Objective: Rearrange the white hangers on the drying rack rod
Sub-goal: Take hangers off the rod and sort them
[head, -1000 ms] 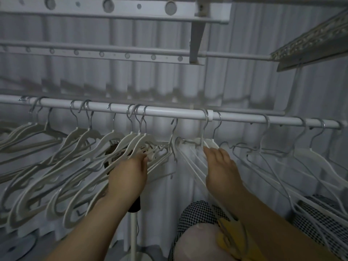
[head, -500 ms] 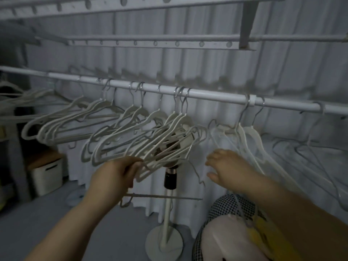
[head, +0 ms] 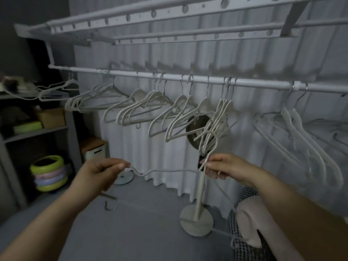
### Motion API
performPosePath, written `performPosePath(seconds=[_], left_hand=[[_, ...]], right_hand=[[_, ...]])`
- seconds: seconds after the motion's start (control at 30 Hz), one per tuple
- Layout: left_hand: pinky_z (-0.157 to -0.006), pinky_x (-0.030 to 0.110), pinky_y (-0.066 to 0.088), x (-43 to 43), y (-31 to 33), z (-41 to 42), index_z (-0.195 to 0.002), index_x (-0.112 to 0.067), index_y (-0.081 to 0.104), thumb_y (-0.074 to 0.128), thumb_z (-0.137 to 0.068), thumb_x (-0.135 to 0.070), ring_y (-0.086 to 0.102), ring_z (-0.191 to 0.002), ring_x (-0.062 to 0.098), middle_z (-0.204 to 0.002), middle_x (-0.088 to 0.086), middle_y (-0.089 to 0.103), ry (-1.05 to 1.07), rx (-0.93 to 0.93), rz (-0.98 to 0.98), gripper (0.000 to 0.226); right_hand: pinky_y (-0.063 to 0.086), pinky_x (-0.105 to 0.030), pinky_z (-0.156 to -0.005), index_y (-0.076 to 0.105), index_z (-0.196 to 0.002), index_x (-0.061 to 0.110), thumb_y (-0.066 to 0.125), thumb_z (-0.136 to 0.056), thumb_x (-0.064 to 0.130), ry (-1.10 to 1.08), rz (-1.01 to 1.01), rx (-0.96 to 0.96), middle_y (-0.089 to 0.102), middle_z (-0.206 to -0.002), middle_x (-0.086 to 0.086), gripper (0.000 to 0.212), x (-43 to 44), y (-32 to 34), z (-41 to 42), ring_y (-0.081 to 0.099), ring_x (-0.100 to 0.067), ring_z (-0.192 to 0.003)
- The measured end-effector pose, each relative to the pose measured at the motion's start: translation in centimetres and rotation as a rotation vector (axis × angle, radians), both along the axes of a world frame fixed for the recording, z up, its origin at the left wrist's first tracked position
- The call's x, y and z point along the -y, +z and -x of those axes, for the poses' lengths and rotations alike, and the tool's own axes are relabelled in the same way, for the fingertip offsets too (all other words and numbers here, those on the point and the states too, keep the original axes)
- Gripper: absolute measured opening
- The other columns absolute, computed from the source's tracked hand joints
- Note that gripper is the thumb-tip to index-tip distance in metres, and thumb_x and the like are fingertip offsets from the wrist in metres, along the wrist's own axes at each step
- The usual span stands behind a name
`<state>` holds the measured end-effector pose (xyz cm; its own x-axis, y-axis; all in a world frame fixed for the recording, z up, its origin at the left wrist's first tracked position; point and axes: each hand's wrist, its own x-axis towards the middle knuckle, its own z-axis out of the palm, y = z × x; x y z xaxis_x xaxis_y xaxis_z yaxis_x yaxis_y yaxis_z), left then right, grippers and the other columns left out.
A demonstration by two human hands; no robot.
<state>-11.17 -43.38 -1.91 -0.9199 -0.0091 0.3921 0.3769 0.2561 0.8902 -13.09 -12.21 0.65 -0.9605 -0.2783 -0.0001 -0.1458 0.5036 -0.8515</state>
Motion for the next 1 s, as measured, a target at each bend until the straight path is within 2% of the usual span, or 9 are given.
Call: performPosePath(seconds=[0.17, 0.2, 0.27, 0.37, 0.53, 0.63, 0.73, 0.83, 1.0], left_hand=[[-0.046, 0.006, 0.039, 2.9, -1.9, -1.4, -0.076, -0.018, 0.068, 0.057, -0.083, -0.004, 0.051, -0.045, -0.003, -0.043, -0.012, 0.059, -0.001, 0.056, -0.001, 0.019], [-0.058, 0.009, 0.044, 3.2, -2.3, -1.2, -0.079, -0.018, 0.068, 0.059, -0.083, -0.005, 0.057, -0.061, -0.003, -0.058, -0.014, 0.066, 0.043, 0.066, 0.029, 0.016], [-0.079, 0.026, 0.043, 3.5, -3.4, -0.8, -0.104, -0.012, 0.064, 0.061, -0.083, -0.011, 0.058, -0.095, 0.016, -0.1, 0.003, 0.066, 0.193, 0.113, 0.178, 0.021], [-0.084, 0.034, 0.04, 3.0, -4.5, -1.3, -0.121, -0.007, 0.054, 0.058, -0.086, -0.017, 0.052, -0.108, 0.027, -0.123, 0.013, 0.054, 0.247, 0.168, 0.269, 0.037], [-0.06, 0.008, 0.044, -1.0, -4.1, -5.0, -0.083, -0.021, 0.063, 0.051, -0.091, -0.02, 0.06, -0.069, 0.004, -0.078, -0.01, 0.063, -0.264, 0.209, 0.313, 0.014], [-0.059, 0.016, 0.05, -3.5, -3.1, -7.5, -0.086, -0.023, 0.061, 0.044, -0.092, -0.03, 0.063, -0.057, 0.0, -0.067, -0.008, 0.068, -0.53, 0.411, 0.141, 0.02], [-0.045, 0.018, 0.049, -5.6, -2.1, -9.1, -0.091, -0.022, 0.057, 0.043, -0.088, -0.042, 0.062, -0.048, 0.009, -0.063, -0.004, 0.069, -0.724, 0.514, 0.111, 0.025], [-0.033, 0.012, 0.035, -7.4, -1.4, -10.3, -0.088, -0.02, 0.055, 0.049, -0.09, -0.026, 0.048, -0.03, 0.005, -0.04, -0.003, 0.059, -0.744, 0.477, 0.139, 0.008], [-0.026, 0.01, 0.023, -9.6, -1.4, -10.1, -0.081, -0.02, 0.053, 0.042, -0.093, -0.01, 0.032, -0.017, 0.005, -0.021, -0.003, 0.039, -0.645, 0.463, 0.148, 0.018]], right_hand=[[0.037, -0.013, -0.041, 0.067, -0.073, 0.014, 0.056, -0.087, 0.014, 0.051, 0.053, 0.082, 0.054, -0.047, 0.004, 0.018, 3.3, -1.4, -3.4, 0.046, -0.002, -0.039], [0.037, -0.014, -0.04, 0.066, -0.073, 0.013, 0.056, -0.087, 0.013, 0.036, 0.079, 0.07, 0.054, -0.044, 0.004, 0.017, 3.9, -1.4, -4.1, 0.046, -0.003, -0.038], [0.038, -0.015, -0.037, 0.065, -0.075, 0.012, 0.058, -0.086, 0.01, 0.0, 0.128, 0.039, 0.052, -0.041, 0.004, 0.014, 4.9, -1.4, -5.3, 0.046, -0.005, -0.036], [0.041, -0.016, -0.035, 0.063, -0.079, 0.013, 0.056, -0.086, 0.005, -0.061, 0.145, 0.011, 0.052, -0.039, 0.003, 0.013, 6.0, -1.1, -6.8, 0.047, -0.004, -0.033], [0.049, -0.017, -0.039, 0.057, -0.074, 0.009, 0.056, -0.088, 0.008, -0.179, 0.109, 0.012, 0.057, -0.04, 0.002, 0.015, 6.8, -0.6, -8.4, 0.055, -0.005, -0.035], [0.049, -0.016, -0.039, 0.052, -0.068, 0.009, 0.054, -0.09, 0.01, -0.262, 0.082, -0.021, 0.055, -0.056, -0.007, 0.022, 7.0, -0.6, -8.9, 0.056, -0.005, -0.034], [0.048, -0.016, -0.037, 0.051, -0.064, 0.008, 0.054, -0.09, 0.013, -0.337, 0.064, -0.068, 0.052, -0.058, -0.009, 0.026, 6.7, -0.9, -9.3, 0.055, -0.005, -0.032], [0.047, -0.017, -0.036, 0.051, -0.062, 0.009, 0.055, -0.09, 0.016, -0.398, 0.047, -0.091, 0.054, -0.057, -0.008, 0.029, 6.1, -1.3, -9.5, 0.054, -0.005, -0.032], [0.045, -0.015, -0.039, 0.051, -0.063, 0.014, 0.051, -0.091, 0.024, -0.46, -0.024, -0.107, 0.057, -0.058, -0.003, 0.03, 4.1, -1.0, -10.0, 0.053, -0.001, -0.033]])
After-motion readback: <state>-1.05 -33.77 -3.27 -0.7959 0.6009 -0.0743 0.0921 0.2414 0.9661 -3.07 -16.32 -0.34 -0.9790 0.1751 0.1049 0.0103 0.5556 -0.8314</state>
